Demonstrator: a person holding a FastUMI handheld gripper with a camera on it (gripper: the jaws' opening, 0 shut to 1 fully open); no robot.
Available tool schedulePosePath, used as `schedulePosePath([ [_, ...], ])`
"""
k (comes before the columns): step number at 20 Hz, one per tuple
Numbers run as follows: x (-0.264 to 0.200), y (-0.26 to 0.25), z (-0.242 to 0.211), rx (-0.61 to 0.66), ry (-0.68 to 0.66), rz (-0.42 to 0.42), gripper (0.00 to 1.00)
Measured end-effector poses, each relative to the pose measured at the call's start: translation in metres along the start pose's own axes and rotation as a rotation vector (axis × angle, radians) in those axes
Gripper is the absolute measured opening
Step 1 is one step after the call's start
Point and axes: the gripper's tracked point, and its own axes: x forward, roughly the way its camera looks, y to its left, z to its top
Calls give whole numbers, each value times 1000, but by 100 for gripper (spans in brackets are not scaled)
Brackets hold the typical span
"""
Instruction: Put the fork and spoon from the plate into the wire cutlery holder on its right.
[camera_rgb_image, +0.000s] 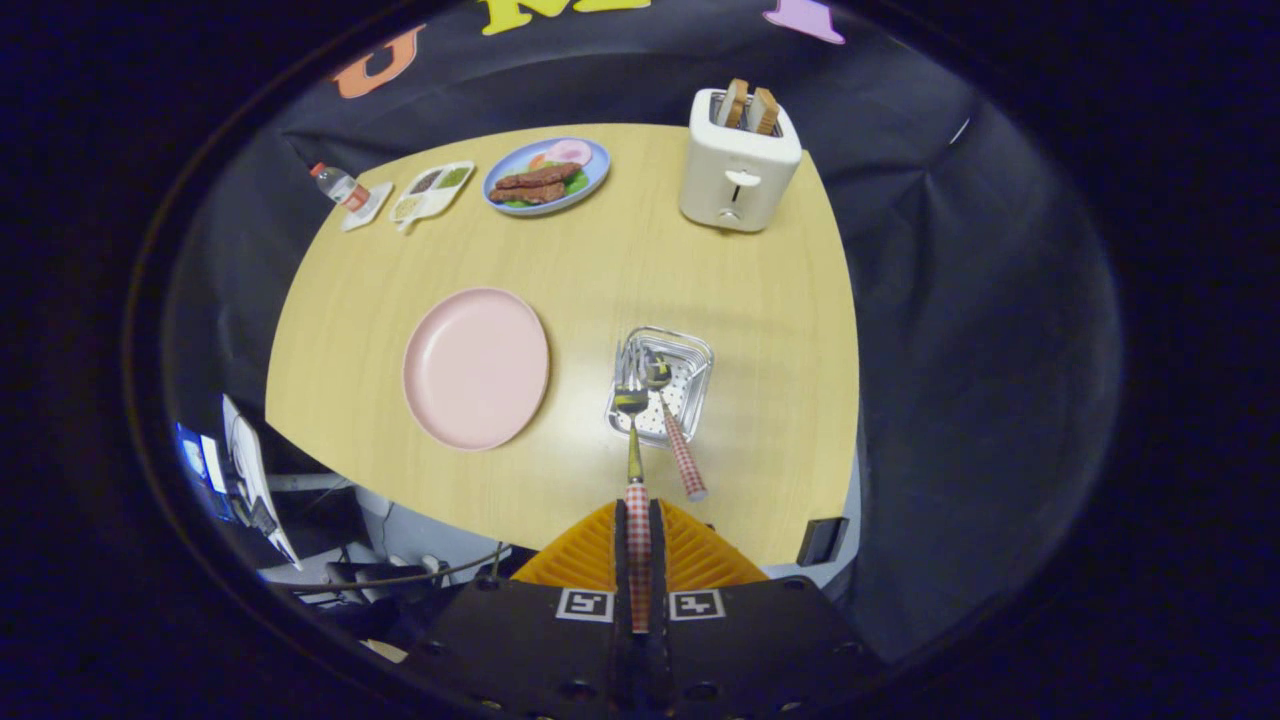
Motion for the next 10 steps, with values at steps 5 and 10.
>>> schedulePosePath([
  [5,17,-6,-2,12,145,24,6],
  [10,35,-16,11,-20,284,21,6],
])
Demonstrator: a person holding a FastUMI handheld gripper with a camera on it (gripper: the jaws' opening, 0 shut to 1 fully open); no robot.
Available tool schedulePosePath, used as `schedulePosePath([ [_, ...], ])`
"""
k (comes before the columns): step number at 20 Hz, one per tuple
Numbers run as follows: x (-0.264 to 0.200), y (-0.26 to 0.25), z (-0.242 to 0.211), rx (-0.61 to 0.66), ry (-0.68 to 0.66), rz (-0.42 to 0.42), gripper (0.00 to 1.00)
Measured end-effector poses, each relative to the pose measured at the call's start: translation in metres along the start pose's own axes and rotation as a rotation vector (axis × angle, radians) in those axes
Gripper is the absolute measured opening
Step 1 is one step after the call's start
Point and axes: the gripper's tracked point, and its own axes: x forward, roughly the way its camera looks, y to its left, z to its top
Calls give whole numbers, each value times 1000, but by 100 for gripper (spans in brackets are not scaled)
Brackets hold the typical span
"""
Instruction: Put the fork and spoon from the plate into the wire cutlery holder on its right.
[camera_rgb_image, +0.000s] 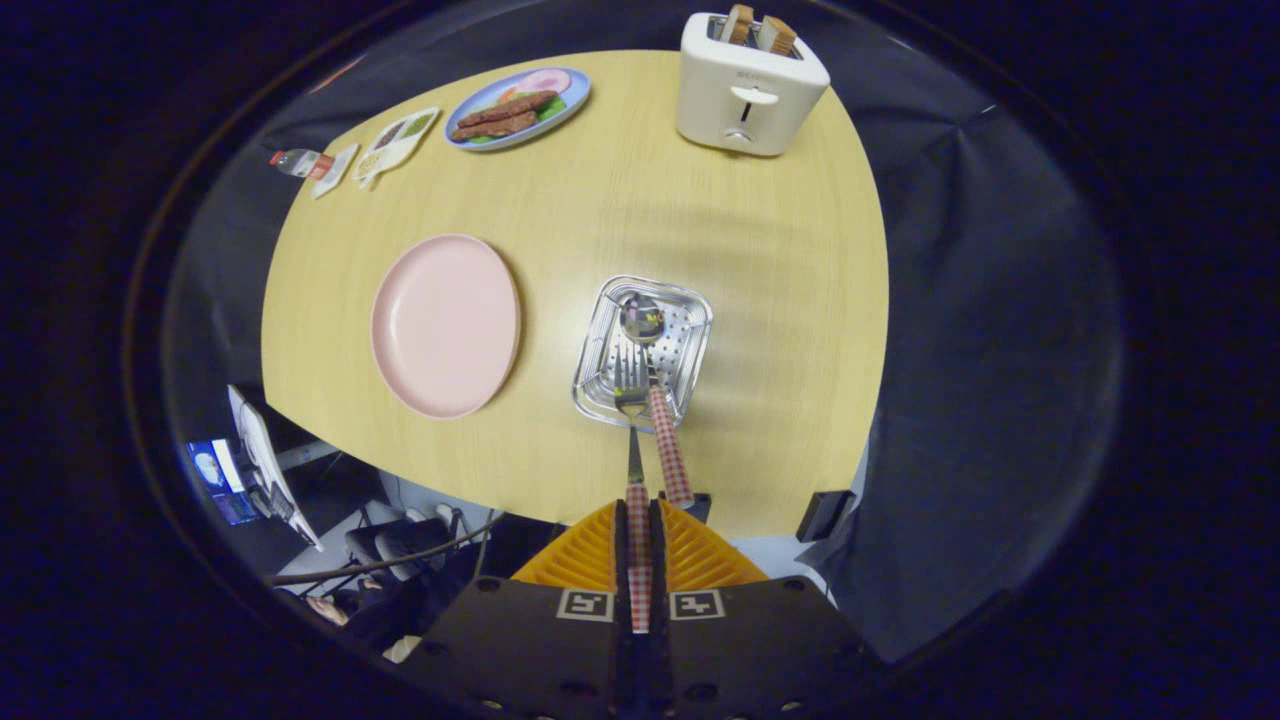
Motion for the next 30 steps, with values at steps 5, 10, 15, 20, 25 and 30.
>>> schedulePosePath([
  [5,10,-1,17,-84,104,-2,5],
  [10,22,-1,36,-96,156,-1,6],
  [15,25,1,43,-119,128,6,8],
  [20,22,3,45,-89,62,27,10],
  [25,12,7,46,-28,-57,54,33],
  [30,-12,19,52,55,-250,70,64],
])
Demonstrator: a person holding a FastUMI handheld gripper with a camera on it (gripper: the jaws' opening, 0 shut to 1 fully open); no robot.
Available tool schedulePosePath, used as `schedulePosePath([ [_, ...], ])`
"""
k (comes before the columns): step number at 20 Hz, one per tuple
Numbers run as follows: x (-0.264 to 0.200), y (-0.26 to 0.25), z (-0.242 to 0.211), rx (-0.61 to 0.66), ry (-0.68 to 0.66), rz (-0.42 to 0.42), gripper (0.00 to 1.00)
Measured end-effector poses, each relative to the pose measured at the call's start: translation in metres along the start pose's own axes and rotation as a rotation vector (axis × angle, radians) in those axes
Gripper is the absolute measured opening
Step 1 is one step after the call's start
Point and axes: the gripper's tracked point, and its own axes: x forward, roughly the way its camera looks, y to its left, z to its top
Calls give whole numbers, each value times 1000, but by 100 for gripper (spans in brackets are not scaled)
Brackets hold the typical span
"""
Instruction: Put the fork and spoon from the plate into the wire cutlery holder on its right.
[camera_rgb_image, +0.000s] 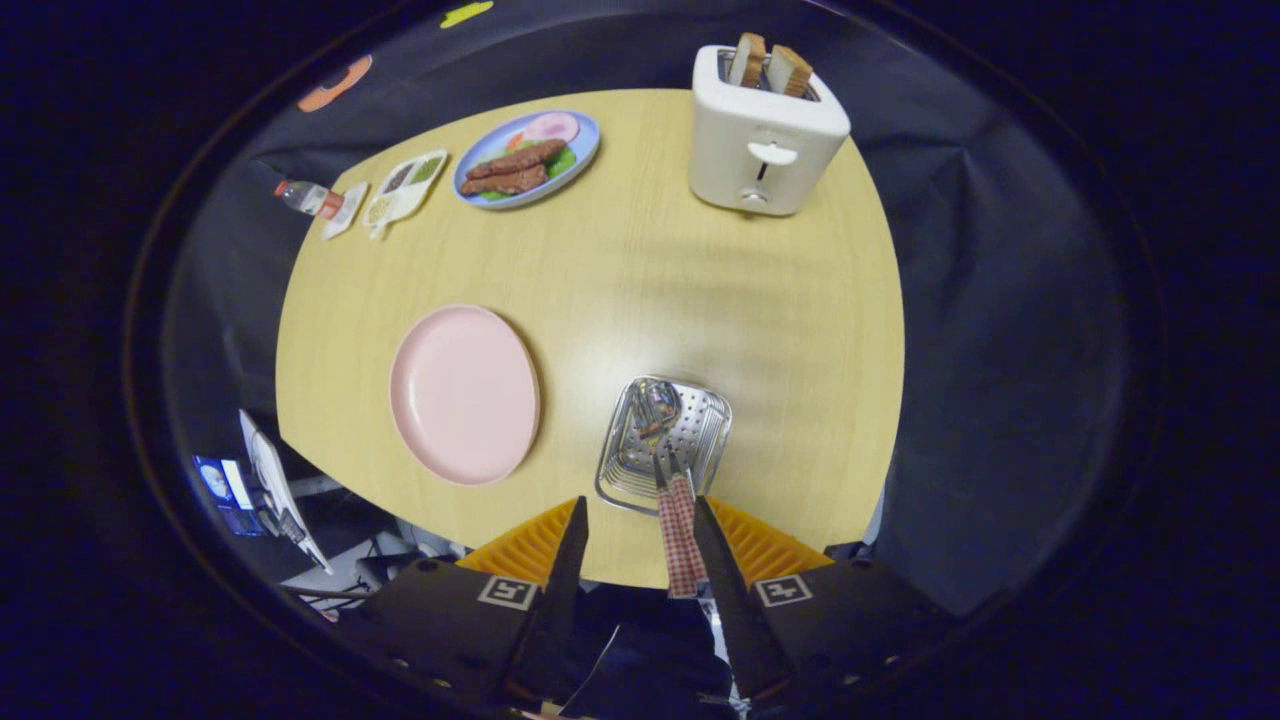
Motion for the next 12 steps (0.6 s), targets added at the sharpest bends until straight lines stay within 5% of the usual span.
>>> schedulePosePath([
  [6,-43,29,19,30,-271,-13,92],
  [12,-95,76,36,-9,-540,-70,97],
])
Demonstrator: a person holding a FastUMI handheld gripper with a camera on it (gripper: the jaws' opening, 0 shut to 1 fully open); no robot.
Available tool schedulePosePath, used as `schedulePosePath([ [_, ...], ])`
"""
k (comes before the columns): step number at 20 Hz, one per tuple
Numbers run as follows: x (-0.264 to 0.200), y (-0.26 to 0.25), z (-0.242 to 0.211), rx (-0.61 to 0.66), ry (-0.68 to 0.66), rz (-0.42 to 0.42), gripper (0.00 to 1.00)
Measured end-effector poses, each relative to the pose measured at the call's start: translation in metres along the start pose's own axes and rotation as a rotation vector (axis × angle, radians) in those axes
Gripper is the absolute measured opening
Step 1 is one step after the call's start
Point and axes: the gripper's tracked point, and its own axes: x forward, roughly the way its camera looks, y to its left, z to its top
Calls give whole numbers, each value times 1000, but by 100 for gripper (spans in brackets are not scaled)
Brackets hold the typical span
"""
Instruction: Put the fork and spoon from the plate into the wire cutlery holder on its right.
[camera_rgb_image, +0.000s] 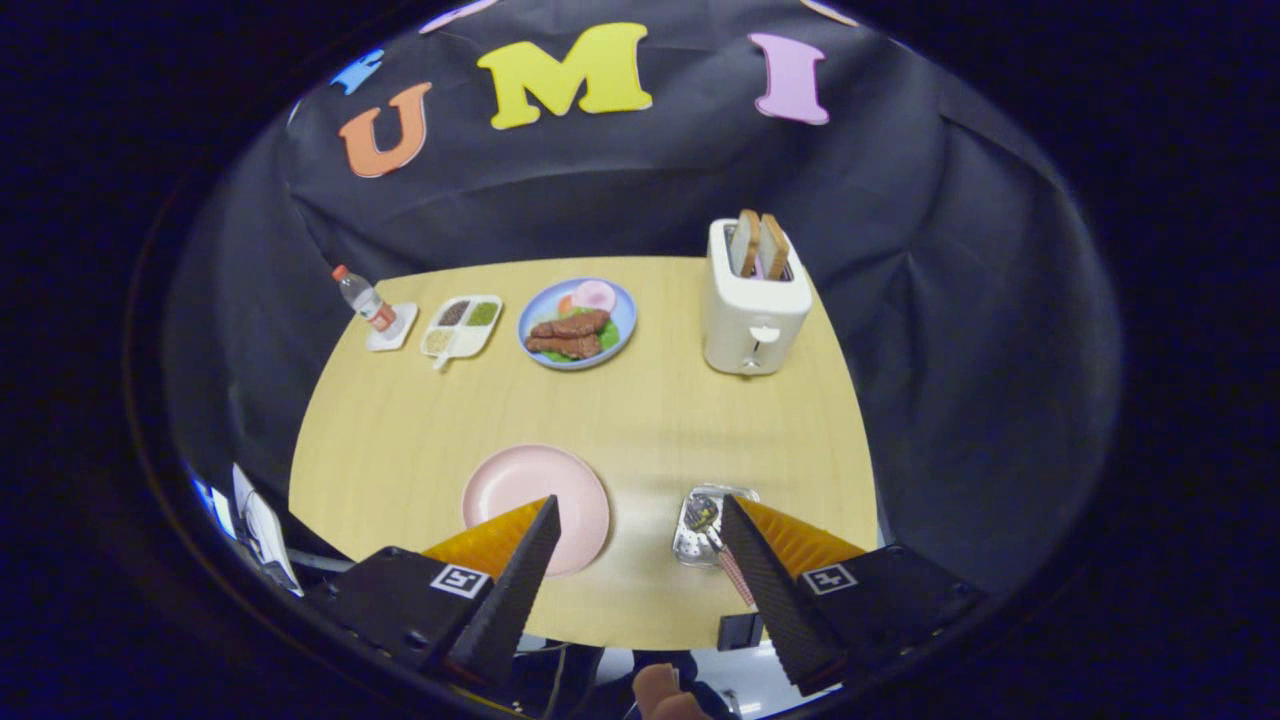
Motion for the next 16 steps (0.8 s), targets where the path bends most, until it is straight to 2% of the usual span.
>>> schedulePosePath([
  [5,-44,36,50,18,-276,-39,97],
  [8,-64,54,70,54,-399,-42,97],
  [11,-90,57,85,84,-519,-126,96],
  [16,-137,94,109,77,-747,-77,96],
])
